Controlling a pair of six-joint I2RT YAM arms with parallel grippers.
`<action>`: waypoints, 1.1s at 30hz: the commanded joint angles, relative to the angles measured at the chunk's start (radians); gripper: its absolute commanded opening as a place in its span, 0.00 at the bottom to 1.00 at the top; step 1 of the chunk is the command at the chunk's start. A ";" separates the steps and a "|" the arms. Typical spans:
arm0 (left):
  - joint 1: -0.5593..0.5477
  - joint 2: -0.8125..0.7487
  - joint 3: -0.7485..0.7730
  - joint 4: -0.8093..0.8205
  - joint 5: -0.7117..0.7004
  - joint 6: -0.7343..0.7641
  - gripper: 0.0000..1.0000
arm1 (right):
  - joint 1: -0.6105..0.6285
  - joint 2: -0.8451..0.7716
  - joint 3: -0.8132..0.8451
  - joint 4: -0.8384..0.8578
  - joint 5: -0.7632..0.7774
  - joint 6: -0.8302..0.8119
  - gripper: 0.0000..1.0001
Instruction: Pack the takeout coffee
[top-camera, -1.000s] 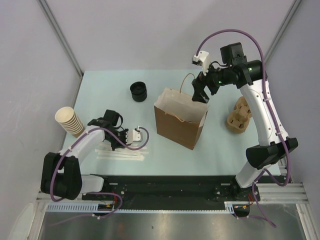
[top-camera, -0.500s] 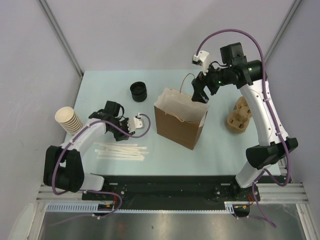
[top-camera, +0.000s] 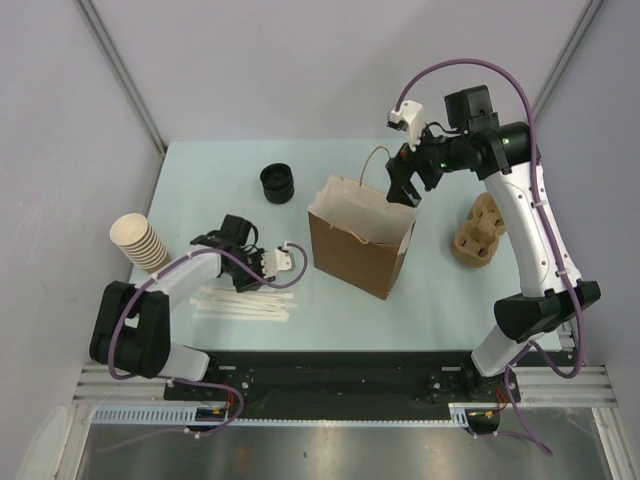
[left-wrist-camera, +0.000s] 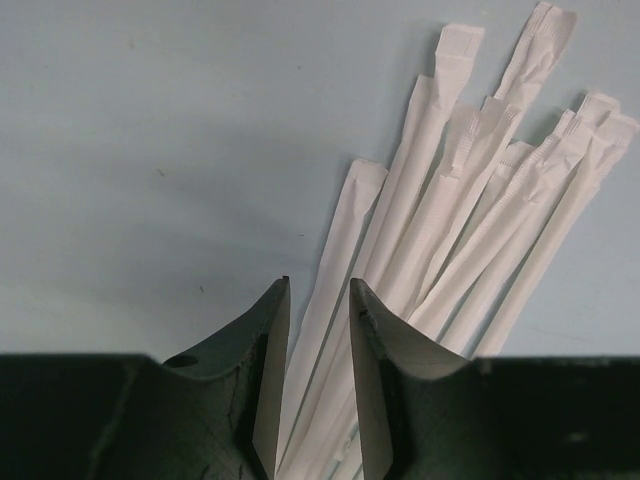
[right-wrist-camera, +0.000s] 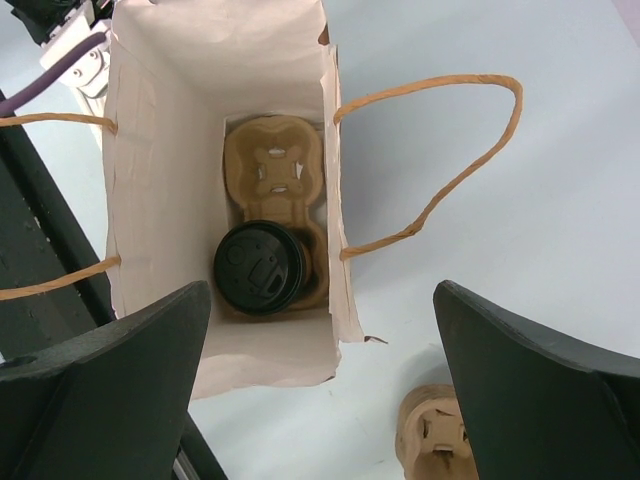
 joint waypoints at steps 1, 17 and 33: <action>-0.009 0.021 -0.029 0.053 -0.013 0.010 0.34 | -0.005 -0.030 0.007 0.000 0.012 0.017 1.00; -0.020 0.096 -0.064 0.159 -0.124 0.011 0.29 | -0.008 -0.021 0.010 0.001 0.015 0.027 1.00; -0.008 0.041 0.065 -0.005 -0.053 -0.035 0.00 | -0.008 -0.010 0.045 0.009 0.016 0.042 1.00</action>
